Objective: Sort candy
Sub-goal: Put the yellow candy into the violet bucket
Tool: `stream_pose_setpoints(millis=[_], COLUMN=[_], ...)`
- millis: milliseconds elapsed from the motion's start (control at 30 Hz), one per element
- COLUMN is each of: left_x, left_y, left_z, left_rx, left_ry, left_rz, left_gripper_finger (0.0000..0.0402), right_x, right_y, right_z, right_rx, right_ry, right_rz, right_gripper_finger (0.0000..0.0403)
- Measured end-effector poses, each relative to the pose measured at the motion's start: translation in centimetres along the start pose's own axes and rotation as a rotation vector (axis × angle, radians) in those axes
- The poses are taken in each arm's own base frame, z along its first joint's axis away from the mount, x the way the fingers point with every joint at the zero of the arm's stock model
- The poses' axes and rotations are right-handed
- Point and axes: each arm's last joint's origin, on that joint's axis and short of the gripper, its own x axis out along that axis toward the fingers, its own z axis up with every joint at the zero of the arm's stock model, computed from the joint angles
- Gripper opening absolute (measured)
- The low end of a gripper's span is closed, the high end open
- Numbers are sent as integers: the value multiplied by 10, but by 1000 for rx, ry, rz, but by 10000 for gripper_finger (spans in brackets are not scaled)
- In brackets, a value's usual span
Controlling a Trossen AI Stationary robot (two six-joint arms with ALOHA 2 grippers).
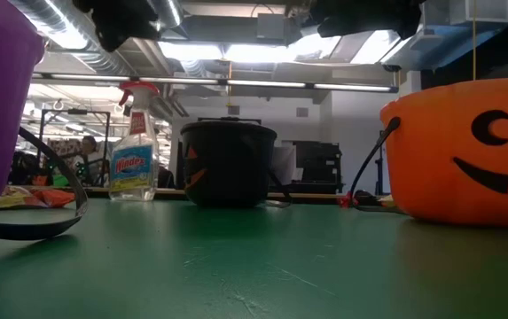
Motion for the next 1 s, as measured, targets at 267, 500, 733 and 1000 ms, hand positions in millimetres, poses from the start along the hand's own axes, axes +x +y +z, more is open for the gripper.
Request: stream_pose_setpoints(millis=[267,500,733,1000], left_x=[-6,-8,-12,-10], left_y=[21,43,56,63], left_z=[10,1,-6,-5], left_rx=[-64,-202,-265,-277], left_ry=[84,194,263,244], left_rz=[101,276,403,479], left_gripper_finger=[128,128,128,128], right_x=[0,0,0,0], right_y=[0,0,0,0], right_z=[0,0,-1,-1], right_rx=[-1,0,-3,-3], right_ry=[0,1,4,8], right_rz=[0,2,0,7], right_gripper_finger=[159,159,159,159])
